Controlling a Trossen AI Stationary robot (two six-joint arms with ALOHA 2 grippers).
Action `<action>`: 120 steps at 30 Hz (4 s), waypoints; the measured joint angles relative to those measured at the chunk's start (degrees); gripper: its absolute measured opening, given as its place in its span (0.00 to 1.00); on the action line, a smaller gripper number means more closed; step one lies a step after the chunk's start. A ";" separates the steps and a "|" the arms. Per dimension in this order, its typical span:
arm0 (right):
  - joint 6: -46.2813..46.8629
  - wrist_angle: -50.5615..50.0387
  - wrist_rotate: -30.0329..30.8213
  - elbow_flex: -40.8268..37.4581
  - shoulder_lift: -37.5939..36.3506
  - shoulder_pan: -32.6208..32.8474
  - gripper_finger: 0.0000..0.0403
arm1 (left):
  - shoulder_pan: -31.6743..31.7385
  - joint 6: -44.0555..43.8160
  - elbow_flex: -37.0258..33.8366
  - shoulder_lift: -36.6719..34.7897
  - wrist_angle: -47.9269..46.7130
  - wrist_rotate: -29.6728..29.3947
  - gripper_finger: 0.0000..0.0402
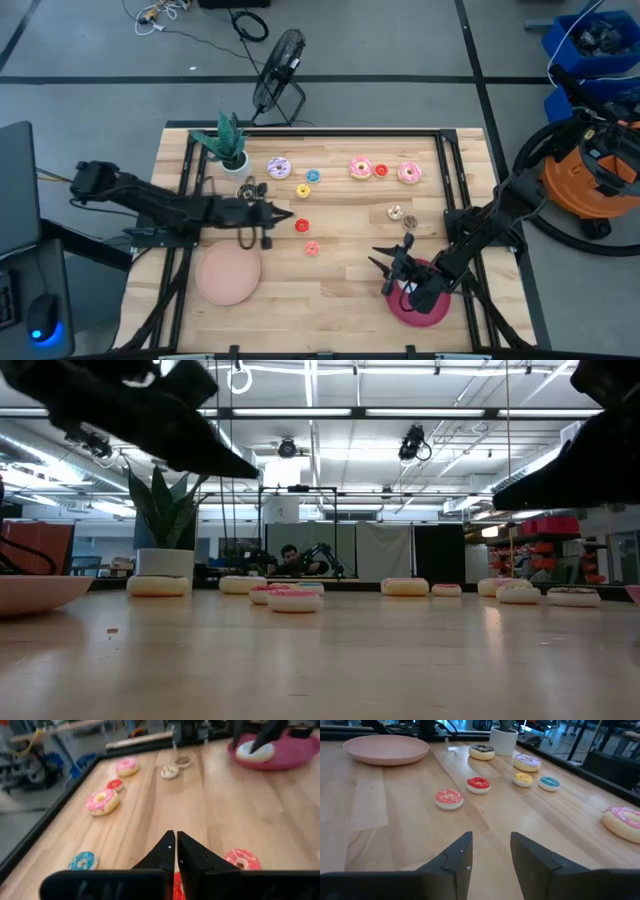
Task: Pick & Place donuts
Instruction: Put the bottom small red donut on the light pink plate
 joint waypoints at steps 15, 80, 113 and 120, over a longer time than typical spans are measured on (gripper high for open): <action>0.00 0.77 -0.26 0.00 0.86 1.92 0.35 | -0.13 -16.93 10.67 13.58 -15.60 -2.45 0.44; 1.08 0.35 -0.75 0.02 0.86 2.32 0.35 | -3.11 -23.13 10.67 30.26 -6.35 -9.53 0.79; 1.28 0.81 -1.33 0.02 0.86 2.29 0.35 | -3.87 -20.60 10.63 27.85 -5.95 -11.13 0.54; 1.26 0.81 -1.33 0.02 0.86 2.29 0.35 | -6.16 -18.93 10.67 22.38 -10.51 -11.48 0.54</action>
